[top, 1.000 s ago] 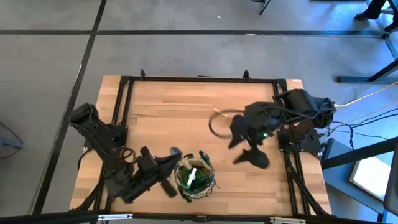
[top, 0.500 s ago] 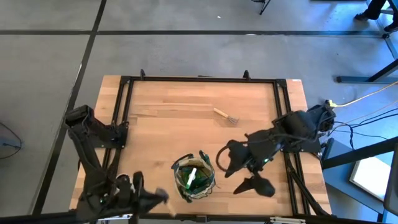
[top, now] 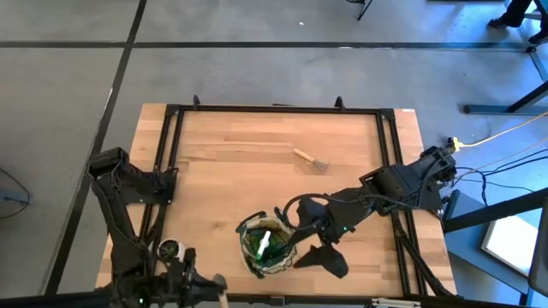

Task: Pick & Place Garden tools in Gardening bag
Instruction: Put the brown trowel into the gardening bag

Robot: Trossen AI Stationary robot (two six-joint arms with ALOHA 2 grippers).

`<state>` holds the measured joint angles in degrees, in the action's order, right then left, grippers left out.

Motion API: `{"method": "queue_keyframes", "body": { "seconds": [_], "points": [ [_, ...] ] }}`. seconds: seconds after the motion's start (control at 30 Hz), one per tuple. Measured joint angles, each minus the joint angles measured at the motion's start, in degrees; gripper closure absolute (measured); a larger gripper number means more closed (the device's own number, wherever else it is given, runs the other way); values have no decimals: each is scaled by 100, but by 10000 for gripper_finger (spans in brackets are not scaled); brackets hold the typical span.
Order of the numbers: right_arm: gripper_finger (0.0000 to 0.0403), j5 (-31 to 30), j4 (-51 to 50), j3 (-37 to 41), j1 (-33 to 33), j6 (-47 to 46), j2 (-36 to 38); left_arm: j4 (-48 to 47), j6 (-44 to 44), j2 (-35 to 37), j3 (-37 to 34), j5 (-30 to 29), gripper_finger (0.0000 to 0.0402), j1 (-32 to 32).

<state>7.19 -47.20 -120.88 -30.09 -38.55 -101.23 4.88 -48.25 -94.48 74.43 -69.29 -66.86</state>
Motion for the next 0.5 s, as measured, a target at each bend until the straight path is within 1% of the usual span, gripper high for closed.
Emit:
{"method": "queue_keyframes", "body": {
  "seconds": [0.13,0.23,0.37,0.5],
  "points": [
    [120,-574,0,2,-49,-248,0,-1053,-945,-47,0,-552,400,-124],
    [119,-865,-2,2,-96,-379,0,-1832,-1823,-141,0,-816,400,-189],
    [119,-1146,-2,2,-127,-473,0,-2571,-2810,-324,0,-929,400,-175],
    [119,-1342,-9,2,-152,-515,0,-2961,-3313,-509,0,-943,400,36]
  ]
}}
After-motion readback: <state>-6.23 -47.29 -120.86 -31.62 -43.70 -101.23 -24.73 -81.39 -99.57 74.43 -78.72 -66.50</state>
